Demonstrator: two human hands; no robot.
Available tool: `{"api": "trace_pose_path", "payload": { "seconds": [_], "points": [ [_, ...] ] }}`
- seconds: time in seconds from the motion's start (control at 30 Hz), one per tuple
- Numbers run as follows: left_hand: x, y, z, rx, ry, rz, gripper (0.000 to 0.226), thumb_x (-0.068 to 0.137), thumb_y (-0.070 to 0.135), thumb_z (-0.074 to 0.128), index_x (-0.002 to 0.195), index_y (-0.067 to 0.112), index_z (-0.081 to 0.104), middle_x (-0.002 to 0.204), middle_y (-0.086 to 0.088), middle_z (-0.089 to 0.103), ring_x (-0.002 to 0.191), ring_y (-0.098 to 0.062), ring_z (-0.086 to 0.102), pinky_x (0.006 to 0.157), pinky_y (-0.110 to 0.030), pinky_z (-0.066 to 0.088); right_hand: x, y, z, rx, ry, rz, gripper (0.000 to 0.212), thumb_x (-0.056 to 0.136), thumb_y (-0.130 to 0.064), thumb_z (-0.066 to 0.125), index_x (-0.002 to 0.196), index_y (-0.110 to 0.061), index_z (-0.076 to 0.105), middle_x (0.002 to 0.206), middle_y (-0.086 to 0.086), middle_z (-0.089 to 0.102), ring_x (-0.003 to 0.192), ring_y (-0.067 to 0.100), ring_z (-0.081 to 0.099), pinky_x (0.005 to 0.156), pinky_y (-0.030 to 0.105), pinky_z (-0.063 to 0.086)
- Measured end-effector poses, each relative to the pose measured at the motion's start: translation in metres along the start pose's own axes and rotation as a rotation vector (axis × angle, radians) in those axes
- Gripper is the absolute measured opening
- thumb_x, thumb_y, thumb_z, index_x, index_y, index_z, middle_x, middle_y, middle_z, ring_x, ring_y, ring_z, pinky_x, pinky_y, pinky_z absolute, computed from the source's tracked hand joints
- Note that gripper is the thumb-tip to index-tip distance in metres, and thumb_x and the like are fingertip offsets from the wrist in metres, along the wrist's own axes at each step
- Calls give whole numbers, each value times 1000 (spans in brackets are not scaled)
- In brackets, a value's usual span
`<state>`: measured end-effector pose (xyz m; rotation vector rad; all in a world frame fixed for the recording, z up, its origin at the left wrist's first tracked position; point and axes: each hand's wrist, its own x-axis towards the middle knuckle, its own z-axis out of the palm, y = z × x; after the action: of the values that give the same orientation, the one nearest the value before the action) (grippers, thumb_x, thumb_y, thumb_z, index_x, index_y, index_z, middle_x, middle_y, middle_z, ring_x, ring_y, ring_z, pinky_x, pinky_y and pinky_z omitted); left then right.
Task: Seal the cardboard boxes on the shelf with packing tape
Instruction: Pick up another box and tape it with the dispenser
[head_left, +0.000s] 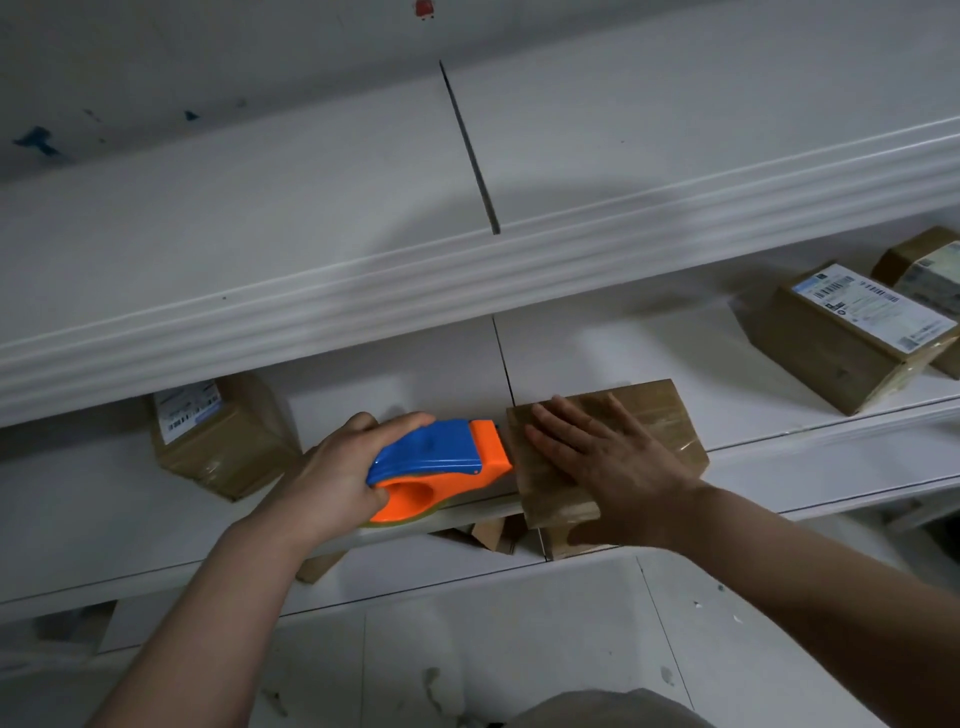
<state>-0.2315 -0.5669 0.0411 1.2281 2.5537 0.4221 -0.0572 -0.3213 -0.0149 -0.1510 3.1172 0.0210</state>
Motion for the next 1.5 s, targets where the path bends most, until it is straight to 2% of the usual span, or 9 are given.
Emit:
{"api": "trace_pose_path", "payload": {
  "seconds": [0.07, 0.23, 0.3, 0.53, 0.63, 0.93, 1.1, 1.23, 1.5],
  "points": [
    [0, -1, 1, -16, -8, -5, 104, 76, 1, 62, 113, 86, 14, 94, 11, 40, 83, -7, 49, 75, -28, 47, -1, -4, 0, -24, 20, -39, 109, 69, -75, 52, 154, -25, 5, 161, 4, 7, 148, 27, 9, 111, 55, 4],
    [-6, 0, 2, -91, -17, -10, 94, 76, 1, 61, 123, 74, 25, 97, 13, 42, 86, -6, 49, 74, -27, 47, 21, 0, -11, 18, -82, 79, 122, 71, -71, 61, 146, -31, -25, 158, 6, -24, 145, 31, -22, 113, 63, -8],
    [-10, 4, 1, -112, -16, 1, 96, 74, 0, 62, 122, 76, 28, 97, 13, 43, 85, -4, 49, 73, -25, 46, 36, 2, -22, 43, -169, 108, 124, 70, -67, 65, 149, -24, -21, 161, 7, -5, 147, 32, -4, 112, 67, -2],
    [-17, 50, -38, -287, 216, 95, 87, 63, 12, 60, 133, 60, 41, 115, 3, 58, 91, -18, 61, 80, -35, 50, 8, 49, -48, 880, 200, 46, 126, 55, -41, 84, 153, -19, 7, 148, 0, 24, 134, 13, 33, 112, 30, 34],
    [-9, 83, -41, -93, 191, 180, 85, 66, 21, 61, 134, 64, 33, 108, 12, 53, 91, -7, 57, 75, -24, 48, -14, 62, -31, 1099, 197, 84, 121, 55, -29, 90, 150, -28, 14, 148, -1, 29, 135, 11, 35, 110, 37, 38],
    [15, 122, -51, 11, 84, 202, 94, 72, 10, 65, 131, 71, 26, 104, 20, 46, 91, -2, 52, 73, -18, 44, -23, 79, -28, 917, 273, 86, 126, 51, -29, 91, 150, -27, 14, 146, -4, 33, 131, 5, 36, 102, 5, 29],
    [-10, 87, -75, 53, 57, 131, 104, 64, -5, 67, 126, 73, 34, 100, 24, 53, 87, -1, 56, 71, -20, 45, -47, 110, -17, 1189, 197, 183, 118, 51, -32, 92, 146, -39, 22, 139, -10, 38, 129, 7, 40, 106, 38, 44],
    [-25, 71, -74, 36, 15, 77, 109, 66, -11, 67, 124, 76, 33, 97, 22, 49, 80, -8, 57, 61, -16, 41, -48, 113, -17, 1246, 132, 174, 118, 57, -7, 91, 146, -39, 21, 140, -7, 38, 128, 3, 41, 91, 21, 50],
    [-20, 64, -61, 7, 26, 92, 110, 70, -12, 64, 124, 76, 26, 94, 23, 46, 87, -3, 53, 67, -11, 41, -47, 115, -16, 1299, 130, 158, 120, 57, -8, 90, 149, -35, 18, 141, -9, 37, 129, -1, 39, 89, 18, 49]
  ]
}}
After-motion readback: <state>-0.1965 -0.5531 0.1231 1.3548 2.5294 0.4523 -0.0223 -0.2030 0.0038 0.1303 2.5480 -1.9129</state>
